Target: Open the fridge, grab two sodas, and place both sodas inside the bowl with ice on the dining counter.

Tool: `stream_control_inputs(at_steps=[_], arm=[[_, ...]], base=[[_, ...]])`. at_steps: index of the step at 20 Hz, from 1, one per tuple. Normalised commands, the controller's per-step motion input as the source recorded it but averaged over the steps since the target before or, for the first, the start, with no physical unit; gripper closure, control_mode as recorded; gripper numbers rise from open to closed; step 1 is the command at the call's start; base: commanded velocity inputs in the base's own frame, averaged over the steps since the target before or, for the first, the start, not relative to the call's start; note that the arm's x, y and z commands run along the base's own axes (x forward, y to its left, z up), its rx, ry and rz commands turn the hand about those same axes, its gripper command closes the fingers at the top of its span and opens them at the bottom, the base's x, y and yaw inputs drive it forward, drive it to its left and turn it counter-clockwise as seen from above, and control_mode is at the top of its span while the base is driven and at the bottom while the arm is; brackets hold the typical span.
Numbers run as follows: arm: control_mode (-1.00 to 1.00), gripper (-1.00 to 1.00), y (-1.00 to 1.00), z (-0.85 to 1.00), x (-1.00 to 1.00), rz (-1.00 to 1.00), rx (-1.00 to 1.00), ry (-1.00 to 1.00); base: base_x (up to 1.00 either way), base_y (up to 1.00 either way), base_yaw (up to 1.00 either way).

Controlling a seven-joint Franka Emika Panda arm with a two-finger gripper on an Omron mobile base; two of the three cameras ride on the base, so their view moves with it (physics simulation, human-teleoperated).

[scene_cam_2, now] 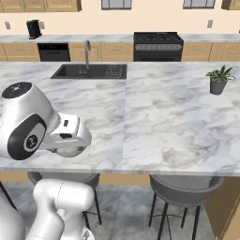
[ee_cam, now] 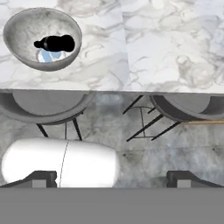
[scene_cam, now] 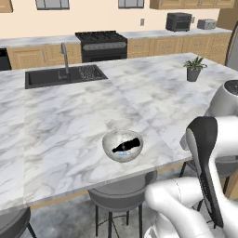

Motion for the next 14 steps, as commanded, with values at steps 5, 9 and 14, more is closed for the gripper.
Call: stream_control_inputs(at_steps=[5,9,14], arm=[[-1.00,-1.00,0.00,-0.07,-0.13,0.00,0.00,-0.01],[-1.00,-1.00,-0.16,-0.18,-0.91,-0.06,0.00,-0.19],[1.00,-1.00,-0.05,-0.01,-0.20,-0.02,0.00,-0.06]], base=[[0.00,0.00,0.00],[0.00,0.00,0.00],[-0.80,-0.43,-0.06]])
